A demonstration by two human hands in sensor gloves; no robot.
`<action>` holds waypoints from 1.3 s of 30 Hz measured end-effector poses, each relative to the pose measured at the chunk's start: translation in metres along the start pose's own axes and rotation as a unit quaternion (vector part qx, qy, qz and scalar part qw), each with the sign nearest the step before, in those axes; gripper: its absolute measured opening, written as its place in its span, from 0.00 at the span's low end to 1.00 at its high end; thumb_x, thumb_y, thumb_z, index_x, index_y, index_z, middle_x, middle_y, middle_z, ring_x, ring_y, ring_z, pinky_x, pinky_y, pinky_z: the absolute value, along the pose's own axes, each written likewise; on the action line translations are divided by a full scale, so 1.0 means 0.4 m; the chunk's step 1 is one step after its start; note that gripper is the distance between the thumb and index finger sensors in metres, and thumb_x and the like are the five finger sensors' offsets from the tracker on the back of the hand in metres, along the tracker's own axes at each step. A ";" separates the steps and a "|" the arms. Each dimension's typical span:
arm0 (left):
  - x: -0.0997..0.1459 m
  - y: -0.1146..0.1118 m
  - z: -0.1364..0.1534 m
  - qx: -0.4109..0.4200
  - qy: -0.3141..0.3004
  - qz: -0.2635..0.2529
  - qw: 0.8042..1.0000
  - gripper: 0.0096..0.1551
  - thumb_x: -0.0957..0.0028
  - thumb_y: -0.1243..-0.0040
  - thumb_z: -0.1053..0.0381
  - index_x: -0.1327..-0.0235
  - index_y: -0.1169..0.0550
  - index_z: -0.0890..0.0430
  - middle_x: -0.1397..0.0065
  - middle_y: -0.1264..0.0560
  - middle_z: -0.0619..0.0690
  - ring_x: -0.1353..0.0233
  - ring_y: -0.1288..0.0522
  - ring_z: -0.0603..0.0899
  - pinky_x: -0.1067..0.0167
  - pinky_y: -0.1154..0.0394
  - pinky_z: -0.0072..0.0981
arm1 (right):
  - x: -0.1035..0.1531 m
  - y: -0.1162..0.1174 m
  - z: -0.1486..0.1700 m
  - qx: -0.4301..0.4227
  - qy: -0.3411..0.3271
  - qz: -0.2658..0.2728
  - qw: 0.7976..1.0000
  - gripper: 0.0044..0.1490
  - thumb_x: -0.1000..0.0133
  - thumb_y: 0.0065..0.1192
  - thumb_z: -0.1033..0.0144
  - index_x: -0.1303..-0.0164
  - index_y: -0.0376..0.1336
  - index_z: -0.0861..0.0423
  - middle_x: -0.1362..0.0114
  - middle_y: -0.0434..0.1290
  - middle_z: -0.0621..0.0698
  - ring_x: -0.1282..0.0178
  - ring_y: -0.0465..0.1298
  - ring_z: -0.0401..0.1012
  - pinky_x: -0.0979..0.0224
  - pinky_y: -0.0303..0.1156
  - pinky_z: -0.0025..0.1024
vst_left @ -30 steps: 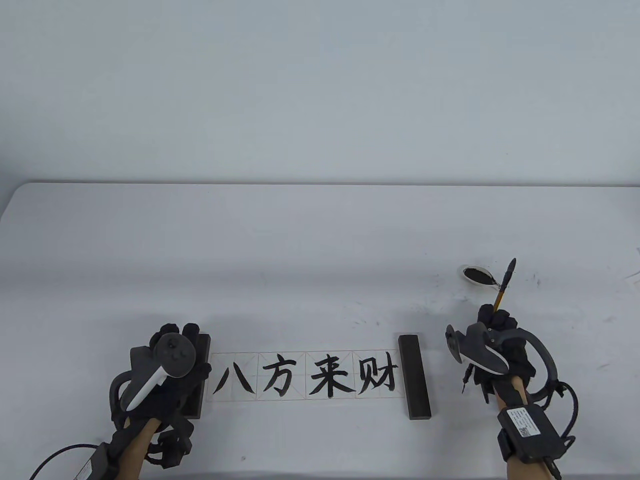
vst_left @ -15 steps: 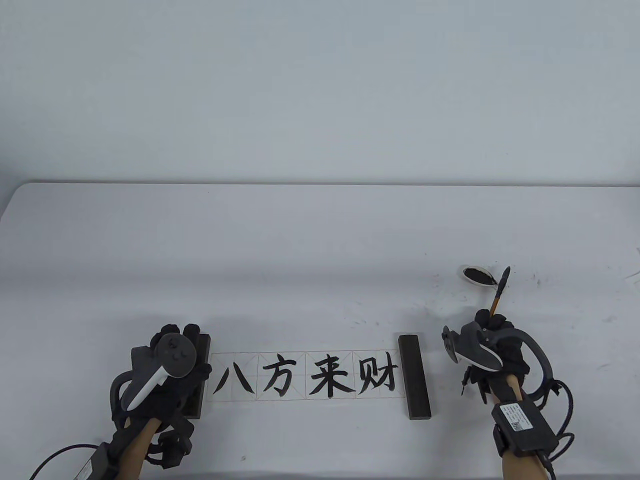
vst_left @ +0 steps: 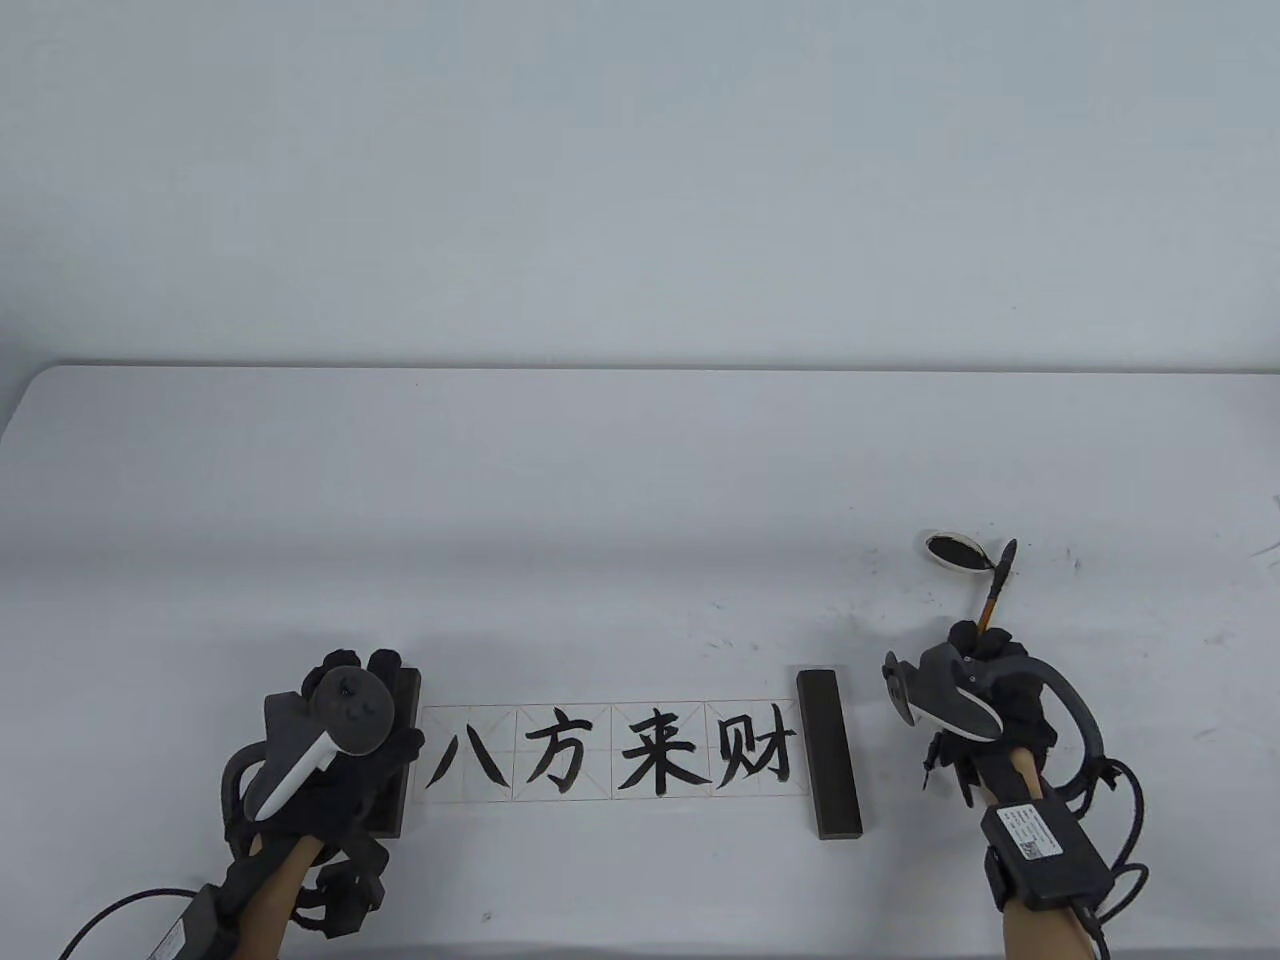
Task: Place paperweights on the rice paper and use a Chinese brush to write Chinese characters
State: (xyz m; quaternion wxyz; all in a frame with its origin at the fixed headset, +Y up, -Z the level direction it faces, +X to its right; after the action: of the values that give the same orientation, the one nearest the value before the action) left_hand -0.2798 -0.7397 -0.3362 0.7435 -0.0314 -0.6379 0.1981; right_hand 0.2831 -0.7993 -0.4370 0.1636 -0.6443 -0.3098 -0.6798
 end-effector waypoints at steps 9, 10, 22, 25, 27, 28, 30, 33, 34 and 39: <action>0.001 -0.002 0.000 -0.003 0.000 0.008 1.000 0.50 0.43 0.54 0.36 0.16 0.64 0.37 0.10 0.68 0.54 0.10 0.65 0.65 0.17 0.66 0.56 | -0.006 0.008 -0.003 0.002 -0.001 0.000 1.000 0.38 0.39 0.51 0.77 0.20 0.43 0.63 0.21 0.57 0.69 0.25 0.67 0.56 0.28 0.69 0.50; 0.002 -0.004 -0.001 -0.003 0.000 0.008 1.000 0.50 0.43 0.54 0.36 0.16 0.64 0.37 0.10 0.68 0.53 0.10 0.65 0.65 0.17 0.66 0.56 | -0.009 0.010 -0.005 0.001 -0.001 0.000 1.000 0.38 0.39 0.51 0.77 0.20 0.43 0.63 0.21 0.57 0.69 0.24 0.67 0.56 0.28 0.69 0.50; 0.001 -0.004 -0.005 -0.003 0.000 0.008 1.000 0.50 0.43 0.54 0.37 0.16 0.64 0.37 0.10 0.68 0.53 0.10 0.65 0.65 0.17 0.66 0.56 | -0.013 0.018 -0.007 -0.001 0.000 0.000 1.000 0.39 0.39 0.52 0.77 0.19 0.42 0.61 0.21 0.57 0.68 0.24 0.67 0.55 0.28 0.69 0.50; 0.000 -0.004 -0.005 -0.004 0.000 0.007 1.000 0.50 0.43 0.54 0.36 0.16 0.64 0.37 0.10 0.68 0.53 0.10 0.65 0.65 0.17 0.66 0.56 | -0.015 0.021 -0.008 -0.001 0.000 0.000 1.000 0.39 0.39 0.52 0.77 0.19 0.41 0.59 0.21 0.57 0.68 0.24 0.67 0.55 0.28 0.69 0.50; 0.000 -0.004 -0.005 -0.004 0.000 0.007 1.000 0.50 0.43 0.54 0.36 0.16 0.64 0.37 0.10 0.68 0.54 0.10 0.65 0.65 0.17 0.66 0.56 | -0.015 0.021 -0.006 -0.002 0.001 -0.001 1.000 0.40 0.39 0.52 0.77 0.19 0.41 0.58 0.21 0.57 0.67 0.24 0.67 0.55 0.27 0.69 0.50; 0.001 -0.004 -0.005 -0.004 0.000 0.007 1.000 0.50 0.43 0.55 0.36 0.16 0.65 0.37 0.10 0.68 0.52 0.10 0.65 0.65 0.17 0.66 0.56 | -0.016 0.021 -0.002 -0.008 0.003 -0.002 1.000 0.40 0.39 0.53 0.77 0.19 0.41 0.58 0.20 0.57 0.67 0.24 0.67 0.55 0.27 0.69 0.50; 0.001 -0.003 -0.005 -0.005 0.000 0.006 1.000 0.50 0.43 0.54 0.36 0.16 0.64 0.37 0.10 0.68 0.52 0.10 0.65 0.65 0.17 0.66 0.56 | -0.015 0.019 0.009 -0.018 0.008 -0.002 1.000 0.42 0.39 0.53 0.76 0.19 0.40 0.58 0.20 0.56 0.67 0.23 0.66 0.55 0.27 0.68 0.51; 0.001 -0.001 -0.005 -0.004 0.000 0.002 1.000 0.50 0.43 0.54 0.36 0.16 0.64 0.37 0.10 0.68 0.53 0.10 0.65 0.65 0.17 0.66 0.56 | -0.003 0.001 0.042 -0.036 0.027 0.013 0.999 0.43 0.39 0.54 0.75 0.18 0.38 0.59 0.19 0.54 0.67 0.22 0.64 0.56 0.26 0.67 0.52; 0.002 -0.001 -0.005 -0.004 0.000 0.001 1.000 0.50 0.43 0.54 0.36 0.16 0.64 0.37 0.10 0.68 0.53 0.10 0.65 0.65 0.17 0.66 0.56 | 0.004 -0.011 0.058 -0.047 0.034 0.021 0.998 0.43 0.39 0.54 0.75 0.18 0.38 0.59 0.19 0.54 0.67 0.22 0.64 0.56 0.26 0.66 0.53; 0.002 -0.001 -0.002 -0.002 0.003 -0.001 1.000 0.50 0.43 0.54 0.37 0.16 0.65 0.37 0.10 0.68 0.53 0.10 0.65 0.65 0.17 0.66 0.56 | 0.063 -0.090 0.134 -0.100 0.061 0.072 0.990 0.44 0.39 0.54 0.74 0.18 0.38 0.60 0.18 0.53 0.67 0.21 0.62 0.57 0.25 0.65 0.55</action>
State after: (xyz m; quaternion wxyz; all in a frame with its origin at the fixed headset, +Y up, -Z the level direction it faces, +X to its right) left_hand -0.2788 -0.7394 -0.3356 0.7457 -0.0330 -0.6358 0.1963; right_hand 0.2995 -0.7338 -0.4212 0.1651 -0.6355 -0.1822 -0.7319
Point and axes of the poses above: the tracker on the back of each hand, its own z axis roughly to the little-finger side, its own x axis roughly from the fingertips to the wrist, y = z × x, the point moved 5 cm from there along -x, roughly from the wrist to the fingertips
